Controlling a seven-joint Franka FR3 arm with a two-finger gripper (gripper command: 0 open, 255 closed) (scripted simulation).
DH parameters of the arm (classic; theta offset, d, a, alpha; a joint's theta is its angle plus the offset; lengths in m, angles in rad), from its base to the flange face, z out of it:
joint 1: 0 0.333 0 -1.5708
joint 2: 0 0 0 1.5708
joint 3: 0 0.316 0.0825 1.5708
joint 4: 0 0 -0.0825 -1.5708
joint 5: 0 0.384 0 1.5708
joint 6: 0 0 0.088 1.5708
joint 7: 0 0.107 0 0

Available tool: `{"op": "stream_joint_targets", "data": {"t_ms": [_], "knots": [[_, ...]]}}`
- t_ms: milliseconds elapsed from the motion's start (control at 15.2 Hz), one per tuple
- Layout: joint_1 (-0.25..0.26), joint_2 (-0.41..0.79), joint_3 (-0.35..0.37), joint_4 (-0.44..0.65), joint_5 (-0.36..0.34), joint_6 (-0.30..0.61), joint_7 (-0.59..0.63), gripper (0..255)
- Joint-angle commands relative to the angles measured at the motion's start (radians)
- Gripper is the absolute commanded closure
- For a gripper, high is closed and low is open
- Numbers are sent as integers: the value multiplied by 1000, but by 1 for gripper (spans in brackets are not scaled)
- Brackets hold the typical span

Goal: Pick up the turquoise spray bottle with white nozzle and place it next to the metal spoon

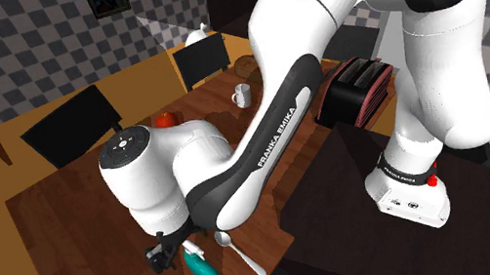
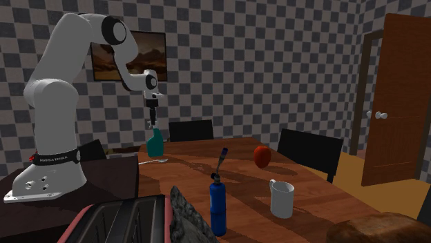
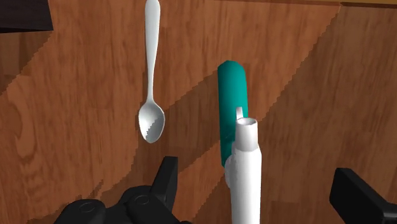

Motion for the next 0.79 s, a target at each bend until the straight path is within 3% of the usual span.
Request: {"op": "stream_joint_targets", "data": {"t_ms": [0, 198, 726], "knots": [[-4, -21, 7, 7, 12, -26, -8, 0], [-14, -75, 23, 33, 44, -101, -29, 0], [-14, -75, 23, 33, 45, -101, -29, 0]]}}
